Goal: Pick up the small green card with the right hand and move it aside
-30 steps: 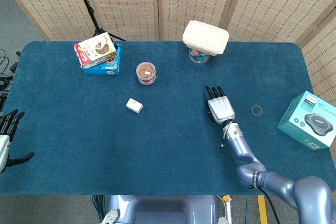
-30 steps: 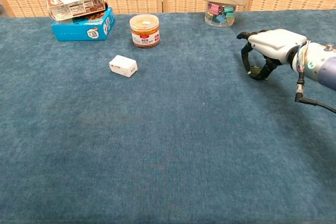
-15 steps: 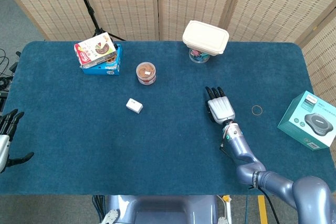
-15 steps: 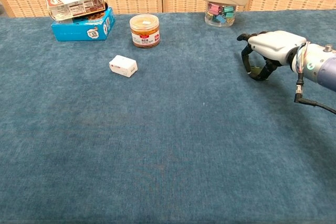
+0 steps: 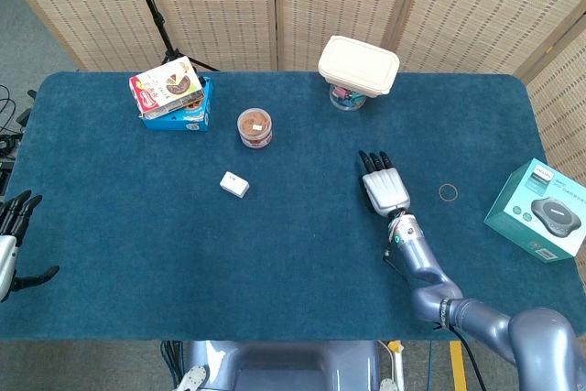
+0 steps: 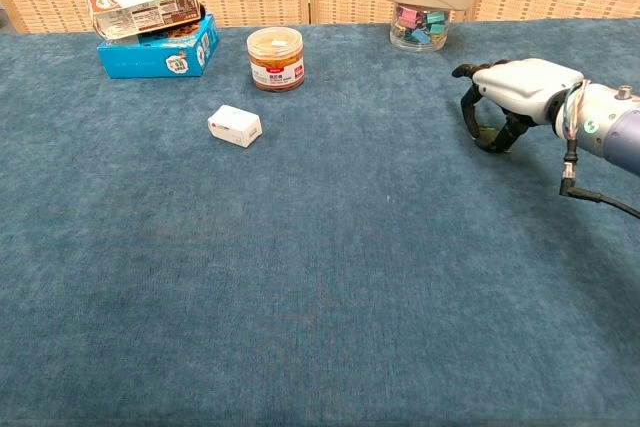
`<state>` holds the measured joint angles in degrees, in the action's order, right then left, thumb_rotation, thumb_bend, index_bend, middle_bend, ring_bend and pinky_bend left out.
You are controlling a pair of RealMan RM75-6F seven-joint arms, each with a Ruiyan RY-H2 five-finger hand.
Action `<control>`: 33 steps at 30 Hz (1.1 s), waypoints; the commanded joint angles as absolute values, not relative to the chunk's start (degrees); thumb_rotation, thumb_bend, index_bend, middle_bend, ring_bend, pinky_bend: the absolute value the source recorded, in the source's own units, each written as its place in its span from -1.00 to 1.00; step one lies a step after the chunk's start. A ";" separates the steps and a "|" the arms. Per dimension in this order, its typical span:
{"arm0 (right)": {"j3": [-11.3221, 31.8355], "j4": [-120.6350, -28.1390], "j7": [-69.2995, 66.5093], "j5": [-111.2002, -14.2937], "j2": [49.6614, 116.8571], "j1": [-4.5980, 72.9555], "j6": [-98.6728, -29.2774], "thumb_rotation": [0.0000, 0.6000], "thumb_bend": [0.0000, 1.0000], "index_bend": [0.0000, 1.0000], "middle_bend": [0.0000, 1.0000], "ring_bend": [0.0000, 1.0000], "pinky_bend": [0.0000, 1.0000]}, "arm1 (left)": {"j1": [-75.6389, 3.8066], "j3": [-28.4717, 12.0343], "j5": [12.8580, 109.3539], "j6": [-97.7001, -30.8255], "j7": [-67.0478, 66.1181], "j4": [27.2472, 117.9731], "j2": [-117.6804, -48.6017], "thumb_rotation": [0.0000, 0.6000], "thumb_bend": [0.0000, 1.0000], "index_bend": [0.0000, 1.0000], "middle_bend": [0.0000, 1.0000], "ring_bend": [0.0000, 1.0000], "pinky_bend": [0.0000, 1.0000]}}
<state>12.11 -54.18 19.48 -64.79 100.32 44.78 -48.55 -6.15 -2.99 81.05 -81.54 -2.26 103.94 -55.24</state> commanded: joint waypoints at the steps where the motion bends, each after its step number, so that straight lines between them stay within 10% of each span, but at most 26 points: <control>1: 12.09 -54.00 19.47 -64.80 100.41 44.78 -48.53 1.00 0.13 0.21 -1.00 -1.00 -1.00 | -6.15 -3.01 81.03 -81.56 -2.27 103.93 -55.25 1.00 -1.00 -1.00 -1.00 -1.00 -1.00; 33: 15.06 -43.91 17.55 -65.59 101.84 47.58 -49.59 1.00 0.17 0.28 -1.00 -1.00 -1.00 | -6.12 -3.02 81.00 -81.54 -2.11 103.97 -55.18 1.00 -1.00 -1.00 -1.00 -1.00 -1.00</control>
